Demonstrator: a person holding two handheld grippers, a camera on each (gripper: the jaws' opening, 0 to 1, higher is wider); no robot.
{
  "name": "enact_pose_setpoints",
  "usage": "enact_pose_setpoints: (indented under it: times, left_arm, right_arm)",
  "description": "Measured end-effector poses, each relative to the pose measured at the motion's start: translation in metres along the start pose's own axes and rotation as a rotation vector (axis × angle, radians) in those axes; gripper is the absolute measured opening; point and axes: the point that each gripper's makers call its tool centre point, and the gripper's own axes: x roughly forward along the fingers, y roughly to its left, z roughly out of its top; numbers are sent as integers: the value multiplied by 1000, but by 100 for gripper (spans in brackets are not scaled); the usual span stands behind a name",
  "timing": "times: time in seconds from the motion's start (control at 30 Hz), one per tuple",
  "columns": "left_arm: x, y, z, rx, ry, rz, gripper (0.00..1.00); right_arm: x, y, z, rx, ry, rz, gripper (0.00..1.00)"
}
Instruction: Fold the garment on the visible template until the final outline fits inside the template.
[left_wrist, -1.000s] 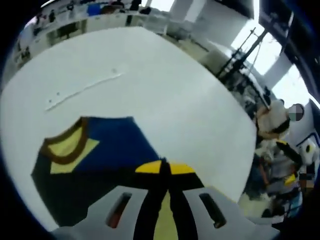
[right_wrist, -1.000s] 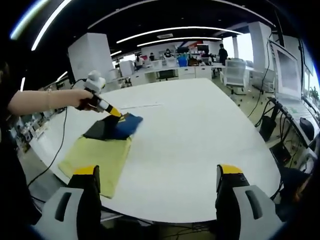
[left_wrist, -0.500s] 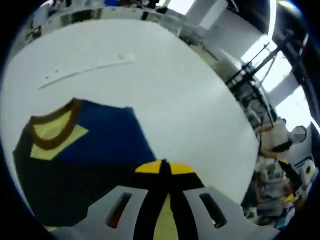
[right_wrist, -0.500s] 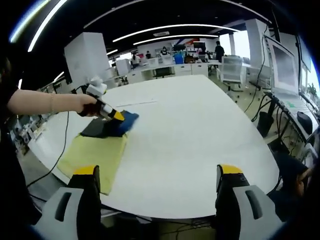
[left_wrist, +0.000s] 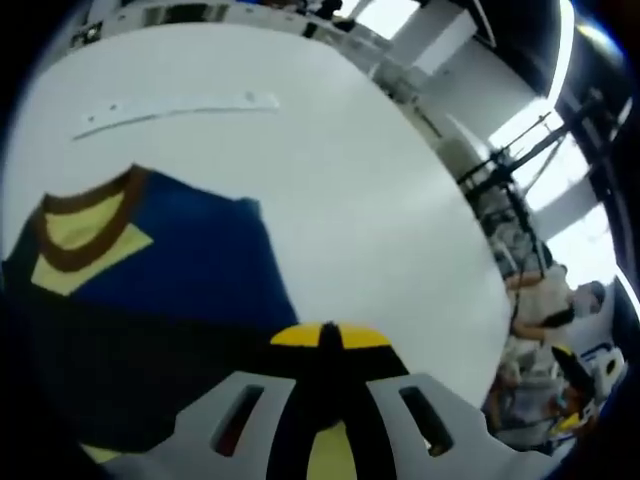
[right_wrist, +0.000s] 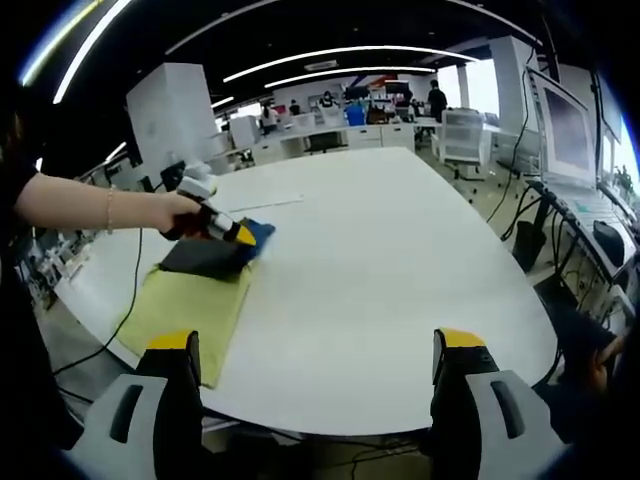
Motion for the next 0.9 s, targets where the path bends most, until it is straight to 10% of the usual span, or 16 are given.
enact_pose_setpoints:
  times: [0.9]
  left_arm:
    - [-4,7,0,73,-24,-25,8]
  right_arm:
    - [7,7,6,-15,2,17,96]
